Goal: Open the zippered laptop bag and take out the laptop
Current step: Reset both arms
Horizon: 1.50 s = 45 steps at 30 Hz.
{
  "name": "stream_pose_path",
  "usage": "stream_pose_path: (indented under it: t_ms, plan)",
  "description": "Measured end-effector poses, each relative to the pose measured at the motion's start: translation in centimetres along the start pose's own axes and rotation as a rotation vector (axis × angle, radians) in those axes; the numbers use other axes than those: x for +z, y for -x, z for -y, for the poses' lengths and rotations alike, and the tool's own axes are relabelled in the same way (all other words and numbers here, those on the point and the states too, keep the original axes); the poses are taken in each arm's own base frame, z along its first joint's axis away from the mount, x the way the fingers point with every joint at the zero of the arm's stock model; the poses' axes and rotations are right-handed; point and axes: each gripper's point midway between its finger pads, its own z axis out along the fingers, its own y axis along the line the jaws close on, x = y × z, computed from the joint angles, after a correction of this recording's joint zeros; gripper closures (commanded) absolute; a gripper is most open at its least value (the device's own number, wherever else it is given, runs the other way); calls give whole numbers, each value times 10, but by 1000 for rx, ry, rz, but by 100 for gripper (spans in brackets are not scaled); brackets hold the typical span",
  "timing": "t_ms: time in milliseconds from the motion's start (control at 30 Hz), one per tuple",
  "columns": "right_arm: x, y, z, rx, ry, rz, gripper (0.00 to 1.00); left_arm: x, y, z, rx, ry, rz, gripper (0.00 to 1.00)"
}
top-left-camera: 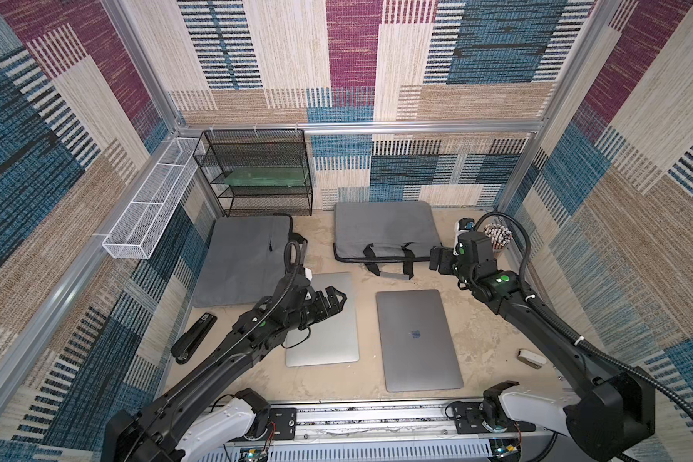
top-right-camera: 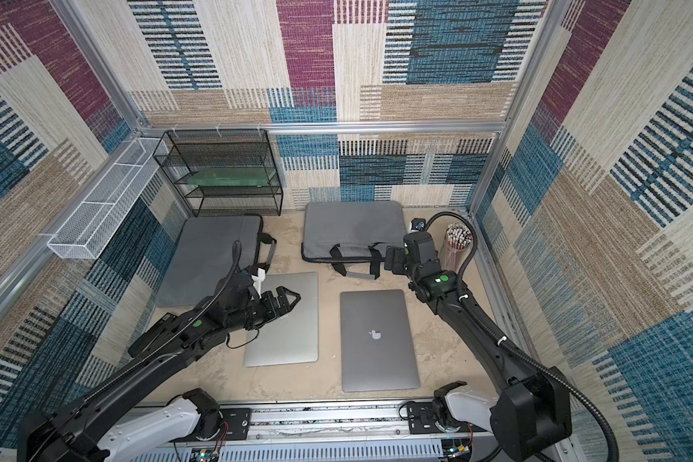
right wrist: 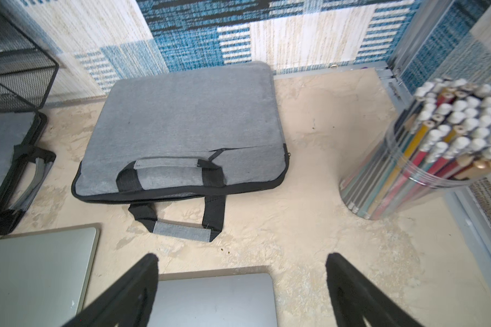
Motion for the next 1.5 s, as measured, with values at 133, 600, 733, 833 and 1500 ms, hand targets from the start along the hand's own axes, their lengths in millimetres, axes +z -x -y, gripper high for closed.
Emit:
stream_pose_path:
  t_ms: [133, 600, 733, 833, 1500]
  plan:
    - [-6, 1, 12, 21, -26, 55, 5, -29, 19, -20, 68, 85, 148, 1]
    - [-21, -13, 37, -21, -71, 211, 5, -84, 50, -94, 244, 412, 484, 1]
    - [-20, -19, 45, -33, -84, 239, 5, -88, 56, -111, 310, 504, 560, 1]
    - [-20, -24, 51, -36, -92, 260, 5, -86, 57, -125, 368, 569, 603, 1]
    - [-12, -31, 98, 30, -141, 403, 5, -54, 86, -195, 431, 764, 731, 1]
